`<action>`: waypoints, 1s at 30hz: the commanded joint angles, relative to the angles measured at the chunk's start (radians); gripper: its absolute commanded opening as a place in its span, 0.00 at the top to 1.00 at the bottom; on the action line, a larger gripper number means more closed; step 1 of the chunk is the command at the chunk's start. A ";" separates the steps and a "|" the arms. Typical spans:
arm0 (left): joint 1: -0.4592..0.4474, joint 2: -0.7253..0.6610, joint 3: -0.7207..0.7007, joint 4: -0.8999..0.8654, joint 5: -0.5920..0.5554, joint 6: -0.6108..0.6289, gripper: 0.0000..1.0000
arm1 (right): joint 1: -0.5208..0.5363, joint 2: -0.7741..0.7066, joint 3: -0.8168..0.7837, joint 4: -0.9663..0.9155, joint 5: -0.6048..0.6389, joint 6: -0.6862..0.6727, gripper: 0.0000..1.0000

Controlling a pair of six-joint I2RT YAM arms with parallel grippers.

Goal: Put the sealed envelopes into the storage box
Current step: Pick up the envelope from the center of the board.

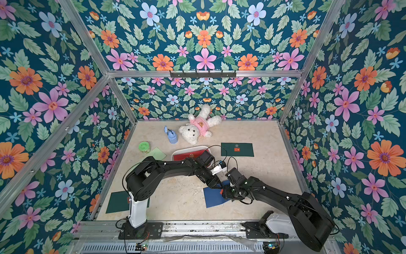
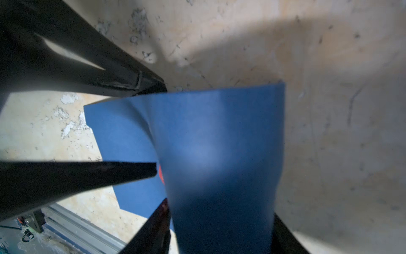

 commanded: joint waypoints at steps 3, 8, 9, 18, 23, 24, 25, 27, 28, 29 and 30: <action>-0.004 -0.015 -0.008 -0.044 0.086 0.046 0.78 | 0.002 0.017 -0.007 -0.026 0.000 -0.010 0.40; -0.004 -0.041 -0.021 -0.049 0.067 0.035 1.00 | 0.001 0.012 0.005 -0.049 0.028 -0.009 0.33; -0.004 -0.049 -0.021 -0.060 0.059 0.036 1.00 | 0.002 0.006 0.014 -0.060 0.041 -0.008 0.28; 0.001 -0.158 0.074 -0.340 -0.149 0.052 1.00 | -0.024 -0.030 0.285 -0.275 0.196 -0.045 0.13; 0.016 -0.189 0.117 -0.470 -0.231 0.054 1.00 | -0.133 -0.006 0.401 -0.335 0.193 -0.169 0.13; 0.020 -0.198 0.120 -0.484 -0.245 0.054 1.00 | -0.153 -0.003 0.416 -0.340 0.193 -0.193 0.13; 0.026 -0.209 0.122 -0.496 -0.262 0.053 1.00 | -0.171 -0.001 0.433 -0.346 0.195 -0.217 0.13; 0.038 -0.233 0.126 -0.523 -0.278 0.051 1.00 | -0.214 0.011 0.461 -0.342 0.192 -0.259 0.14; 0.046 -0.245 0.129 -0.537 -0.287 0.046 1.00 | -0.236 0.023 0.472 -0.331 0.186 -0.279 0.16; 0.053 -0.259 0.135 -0.558 -0.298 0.043 1.00 | -0.256 0.038 0.483 -0.316 0.182 -0.292 0.17; 0.057 -0.270 0.143 -0.579 -0.312 0.042 1.00 | -0.270 0.054 0.492 -0.303 0.175 -0.298 0.19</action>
